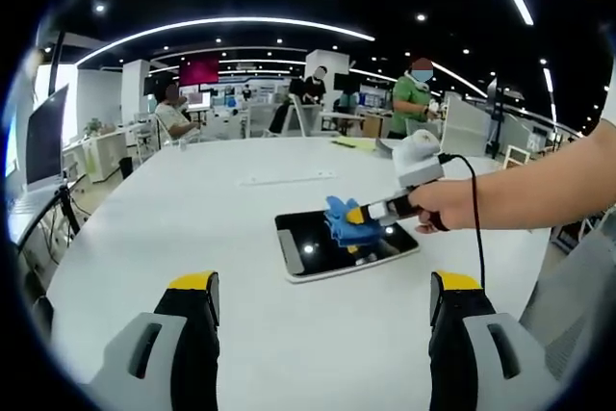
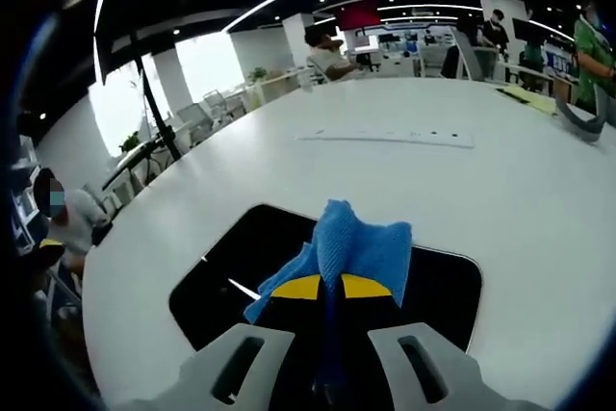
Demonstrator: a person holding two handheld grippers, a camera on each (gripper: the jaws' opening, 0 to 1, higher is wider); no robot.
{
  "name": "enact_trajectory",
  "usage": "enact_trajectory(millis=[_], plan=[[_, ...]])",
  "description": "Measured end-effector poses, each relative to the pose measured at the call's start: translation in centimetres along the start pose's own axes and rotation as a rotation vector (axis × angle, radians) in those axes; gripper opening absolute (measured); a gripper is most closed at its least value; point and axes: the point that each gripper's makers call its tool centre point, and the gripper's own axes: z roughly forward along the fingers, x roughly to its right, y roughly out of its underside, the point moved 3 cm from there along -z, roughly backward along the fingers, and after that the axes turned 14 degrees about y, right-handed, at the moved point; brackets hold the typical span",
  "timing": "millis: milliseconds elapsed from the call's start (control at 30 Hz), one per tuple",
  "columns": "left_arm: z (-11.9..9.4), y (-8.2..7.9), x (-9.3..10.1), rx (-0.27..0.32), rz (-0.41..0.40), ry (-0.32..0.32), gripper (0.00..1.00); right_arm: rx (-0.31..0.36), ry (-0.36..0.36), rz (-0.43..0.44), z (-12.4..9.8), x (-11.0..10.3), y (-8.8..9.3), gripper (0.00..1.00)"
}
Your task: Wipe the mirror surface with the cleaning cloth until all visible marks leave the cleaned area.
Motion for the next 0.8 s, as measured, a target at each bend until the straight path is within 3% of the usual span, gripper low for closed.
enact_trajectory(millis=[800], plan=[[-0.1, -0.6, 0.6, 0.017, 0.011, 0.012, 0.91, -0.002, -0.036, -0.011, -1.9, -0.9, 1.9, 0.01]])
